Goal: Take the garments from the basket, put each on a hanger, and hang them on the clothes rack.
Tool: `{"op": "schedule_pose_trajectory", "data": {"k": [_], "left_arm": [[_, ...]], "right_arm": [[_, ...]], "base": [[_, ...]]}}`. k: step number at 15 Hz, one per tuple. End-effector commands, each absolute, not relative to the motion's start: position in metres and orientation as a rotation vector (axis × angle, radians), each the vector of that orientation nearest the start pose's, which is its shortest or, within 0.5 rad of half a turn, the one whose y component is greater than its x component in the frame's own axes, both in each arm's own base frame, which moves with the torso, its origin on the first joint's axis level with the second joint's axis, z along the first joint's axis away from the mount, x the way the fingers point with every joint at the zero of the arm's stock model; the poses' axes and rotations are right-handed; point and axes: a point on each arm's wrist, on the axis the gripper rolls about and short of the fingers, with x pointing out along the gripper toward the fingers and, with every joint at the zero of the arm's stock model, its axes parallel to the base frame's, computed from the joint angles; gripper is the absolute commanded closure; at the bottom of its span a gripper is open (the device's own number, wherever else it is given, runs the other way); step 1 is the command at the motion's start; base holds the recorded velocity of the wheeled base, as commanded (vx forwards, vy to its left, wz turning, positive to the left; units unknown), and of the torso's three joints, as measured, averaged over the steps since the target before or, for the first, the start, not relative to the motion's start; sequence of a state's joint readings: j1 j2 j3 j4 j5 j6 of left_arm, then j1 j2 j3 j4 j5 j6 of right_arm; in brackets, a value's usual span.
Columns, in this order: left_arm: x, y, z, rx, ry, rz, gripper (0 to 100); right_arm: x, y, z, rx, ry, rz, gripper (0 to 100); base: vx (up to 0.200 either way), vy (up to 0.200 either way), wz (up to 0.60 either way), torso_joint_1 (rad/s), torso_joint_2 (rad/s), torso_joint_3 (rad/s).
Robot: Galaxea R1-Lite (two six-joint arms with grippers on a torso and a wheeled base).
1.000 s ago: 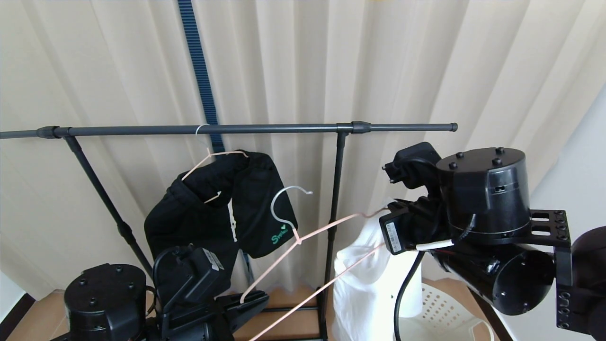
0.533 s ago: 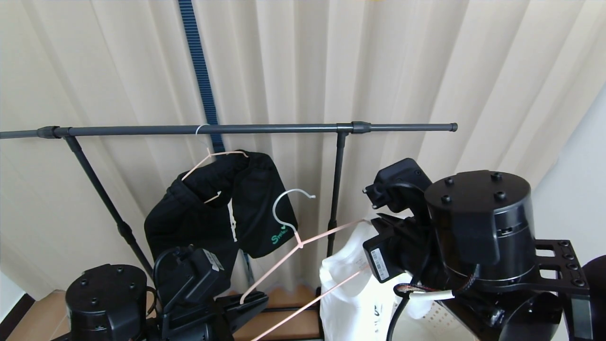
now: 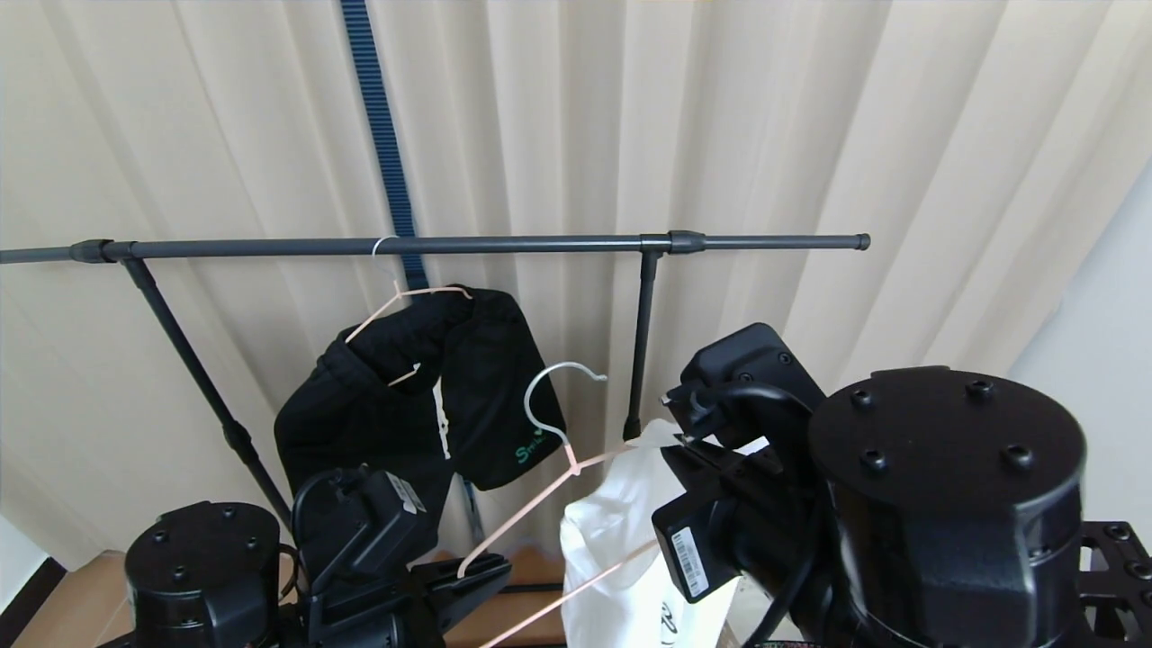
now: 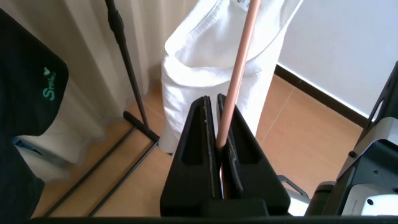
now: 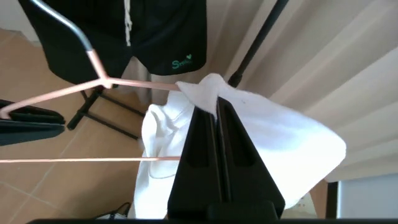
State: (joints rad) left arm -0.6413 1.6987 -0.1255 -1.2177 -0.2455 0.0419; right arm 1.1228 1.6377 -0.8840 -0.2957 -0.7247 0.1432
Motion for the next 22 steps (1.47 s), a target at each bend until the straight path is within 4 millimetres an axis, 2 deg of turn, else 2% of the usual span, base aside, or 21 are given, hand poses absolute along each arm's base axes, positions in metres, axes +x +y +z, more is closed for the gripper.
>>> {"op": "schedule_pose_trajectory", "data": {"k": [1, 4, 7, 19, 20, 22], "left_arm": [[0.164, -0.129, 0.087, 0.111, 0.342, -0.885, 100], [0.164, -0.129, 0.087, 0.107, 0.325, -0.885, 100], [0.164, -0.13, 0.088, 0.101, 0.304, -0.885, 100], [0.161, -0.128, 0.091, 0.09, 0.255, -0.891, 100], [0.161, -0.128, 0.092, 0.088, 0.244, -0.891, 100], [0.16, -0.127, 0.093, 0.083, 0.226, -0.891, 100]], "right_arm": [[0.131, 0.259, 0.193, -0.206, 0.304, 0.399, 100], [0.122, 0.272, 0.197, -0.098, 0.278, 0.464, 100], [0.123, 0.278, 0.195, -0.062, 0.255, 0.481, 100], [0.125, 0.27, 0.2, -0.05, 0.237, 0.463, 100], [0.125, 0.269, 0.201, -0.05, 0.236, 0.465, 0], [0.124, 0.268, 0.201, -0.056, 0.239, 0.463, 0]], "base": [[0.0, 0.0, 0.0, 0.0, 0.0, 0.0], [0.0, 0.0, 0.0, 0.0, 0.0, 0.0], [0.0, 0.0, 0.0, 0.0, 0.0, 0.0], [0.0, 0.0, 0.0, 0.0, 0.0, 0.0], [0.0, 0.0, 0.0, 0.0, 0.0, 0.0], [0.0, 0.0, 0.0, 0.0, 0.0, 0.0]]}}
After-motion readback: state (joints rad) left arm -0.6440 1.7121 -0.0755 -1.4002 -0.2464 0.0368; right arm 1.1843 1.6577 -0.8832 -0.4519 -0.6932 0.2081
